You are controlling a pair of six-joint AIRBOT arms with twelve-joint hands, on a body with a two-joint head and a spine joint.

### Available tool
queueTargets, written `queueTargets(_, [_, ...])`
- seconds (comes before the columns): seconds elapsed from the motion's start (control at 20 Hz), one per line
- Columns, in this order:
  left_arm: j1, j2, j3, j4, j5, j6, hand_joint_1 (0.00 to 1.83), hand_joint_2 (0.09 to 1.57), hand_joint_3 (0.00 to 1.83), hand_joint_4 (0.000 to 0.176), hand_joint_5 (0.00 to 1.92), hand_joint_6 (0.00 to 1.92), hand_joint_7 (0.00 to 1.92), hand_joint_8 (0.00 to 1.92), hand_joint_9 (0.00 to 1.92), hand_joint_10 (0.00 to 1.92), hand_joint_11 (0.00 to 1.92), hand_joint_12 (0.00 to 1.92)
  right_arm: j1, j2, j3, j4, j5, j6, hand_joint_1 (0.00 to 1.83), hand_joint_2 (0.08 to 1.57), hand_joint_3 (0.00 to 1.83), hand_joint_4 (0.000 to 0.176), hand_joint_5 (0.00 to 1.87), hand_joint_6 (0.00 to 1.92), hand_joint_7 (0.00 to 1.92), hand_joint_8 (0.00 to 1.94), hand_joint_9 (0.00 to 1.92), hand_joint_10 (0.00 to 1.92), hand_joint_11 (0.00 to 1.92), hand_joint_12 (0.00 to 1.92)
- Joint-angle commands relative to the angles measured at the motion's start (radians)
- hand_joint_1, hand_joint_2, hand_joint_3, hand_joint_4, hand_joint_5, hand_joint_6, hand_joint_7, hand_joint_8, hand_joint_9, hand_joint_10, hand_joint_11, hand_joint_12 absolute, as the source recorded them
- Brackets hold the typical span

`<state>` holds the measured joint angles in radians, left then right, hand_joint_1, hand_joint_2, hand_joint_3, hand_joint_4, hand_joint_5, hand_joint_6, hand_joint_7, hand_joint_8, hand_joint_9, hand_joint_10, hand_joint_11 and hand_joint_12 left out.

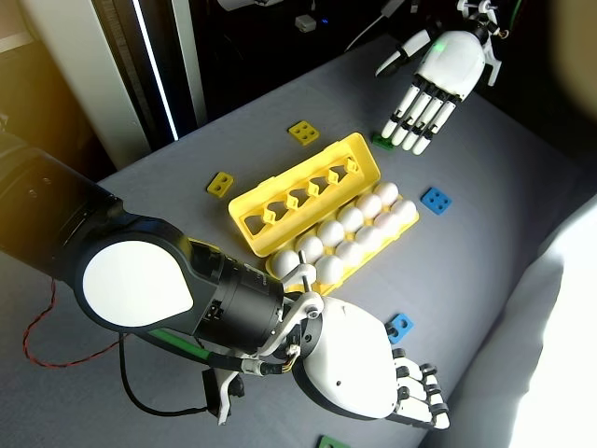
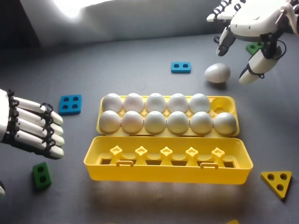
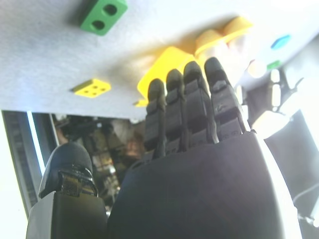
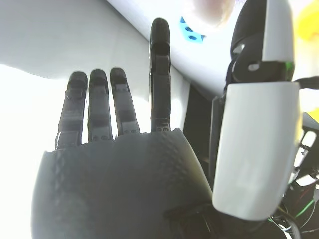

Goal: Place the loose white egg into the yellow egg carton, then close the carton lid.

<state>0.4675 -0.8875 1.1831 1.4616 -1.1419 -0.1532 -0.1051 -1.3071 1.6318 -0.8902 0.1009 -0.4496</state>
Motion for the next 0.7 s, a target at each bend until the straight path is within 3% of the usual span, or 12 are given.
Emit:
queueTargets(0.0, [-0.004,0.009,0.008,-0.068,-0.051,-0.008,0.00,1.17,0.00,0.000,0.25,0.00,0.24,0.00,0.20,0.00,0.00,0.33,0.006,0.009,0.006,0.011,0.055,-0.005,0.83,0.83,0.00,0.176,0.73,0.02,0.00,0.00,0.00,0.00,0.00,0.00])
queueTargets(0.25, [-0.004,0.008,0.009,-0.061,-0.052,-0.020,0.00,1.18,0.00,0.000,0.26,0.00,0.24,0.00,0.20,0.00,0.00,0.33,0.006,-0.016,0.031,0.011,0.055,0.011,0.87,0.80,0.00,0.176,0.86,0.02,0.00,0.00,0.00,0.00,0.00,0.00])
queueTargets(0.4, [-0.004,0.005,0.013,-0.048,-0.054,-0.020,0.00,1.18,0.00,0.000,0.26,0.00,0.26,0.00,0.22,0.00,0.00,0.36,0.012,-0.028,0.042,0.050,0.047,0.018,0.89,0.80,0.00,0.176,0.85,0.01,0.00,0.00,0.00,0.00,0.00,0.00])
queueTargets(0.45, [-0.004,0.004,0.014,-0.046,-0.054,-0.020,0.00,1.18,0.00,0.000,0.26,0.00,0.26,0.00,0.22,0.00,0.00,0.37,0.012,-0.032,0.043,0.053,0.046,0.018,0.92,0.81,0.00,0.167,0.87,0.02,0.00,0.00,0.00,0.00,0.00,0.00])
queueTargets(0.65, [0.008,0.002,0.009,-0.046,-0.056,-0.021,0.00,1.17,0.00,0.000,0.26,0.00,0.26,0.01,0.22,0.00,0.00,0.36,0.011,-0.043,0.044,0.064,0.038,0.018,0.91,0.79,0.00,0.176,0.96,0.04,0.01,0.00,0.00,0.00,0.00,0.00])
